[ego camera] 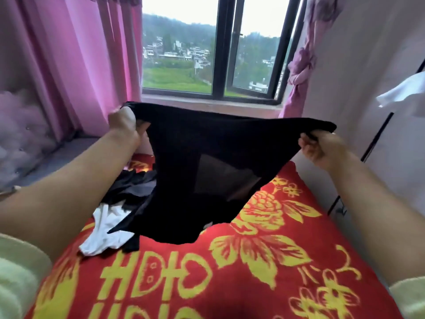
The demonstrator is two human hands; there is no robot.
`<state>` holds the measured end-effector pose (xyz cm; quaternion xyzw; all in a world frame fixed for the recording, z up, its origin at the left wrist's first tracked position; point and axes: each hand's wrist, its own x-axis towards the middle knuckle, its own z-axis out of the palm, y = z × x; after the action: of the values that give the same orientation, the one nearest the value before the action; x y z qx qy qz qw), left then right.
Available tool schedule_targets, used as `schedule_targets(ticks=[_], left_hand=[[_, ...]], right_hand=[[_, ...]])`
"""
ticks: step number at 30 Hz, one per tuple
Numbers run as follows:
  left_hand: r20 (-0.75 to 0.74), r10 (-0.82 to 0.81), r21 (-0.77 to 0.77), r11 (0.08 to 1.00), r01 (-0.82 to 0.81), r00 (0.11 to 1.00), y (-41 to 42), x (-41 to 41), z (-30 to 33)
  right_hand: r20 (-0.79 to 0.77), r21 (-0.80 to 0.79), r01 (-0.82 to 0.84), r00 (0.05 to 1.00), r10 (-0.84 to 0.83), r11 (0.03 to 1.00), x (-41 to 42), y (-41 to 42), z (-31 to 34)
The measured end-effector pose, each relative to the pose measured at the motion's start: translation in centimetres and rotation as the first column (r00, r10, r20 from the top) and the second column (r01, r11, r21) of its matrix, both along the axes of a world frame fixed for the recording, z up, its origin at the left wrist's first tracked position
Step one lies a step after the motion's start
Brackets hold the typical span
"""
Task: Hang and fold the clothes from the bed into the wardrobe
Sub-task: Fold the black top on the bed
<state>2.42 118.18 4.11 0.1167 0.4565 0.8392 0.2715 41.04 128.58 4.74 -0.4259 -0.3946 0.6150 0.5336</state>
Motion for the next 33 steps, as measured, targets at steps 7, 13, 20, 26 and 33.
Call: schedule_targets(ticks=[7,13,20,26,33], left_hand=[[-0.184,0.162,0.062,0.986,-0.153,0.969,-4.3,0.7,-3.3],[-0.468,0.273,0.205,0.959,-0.197,0.840,-5.9,0.4,-0.6],[-0.572,0.176,-0.024,0.973,-0.230,0.801,-1.9,-1.4,-4.3],[-0.510,-0.119,-0.428,0.894,-0.132,0.852,5.8,-5.2,-13.9],[-0.330,-0.632,-0.753,0.625,0.209,0.701,11.5,-2.1,-24.8]], right_hand=[[-0.191,0.120,0.014,0.981,0.009,0.993,0.9,-3.0,-3.3],[-0.139,0.404,0.064,0.990,-0.007,0.912,0.2,-3.8,-1.6],[0.103,0.346,0.064,0.989,-0.105,0.936,-1.1,-1.0,-4.4],[0.383,0.041,-0.135,0.917,0.109,0.990,-3.1,6.3,-12.6],[0.474,-0.217,-0.325,0.789,0.391,0.920,-7.6,10.8,-24.3]])
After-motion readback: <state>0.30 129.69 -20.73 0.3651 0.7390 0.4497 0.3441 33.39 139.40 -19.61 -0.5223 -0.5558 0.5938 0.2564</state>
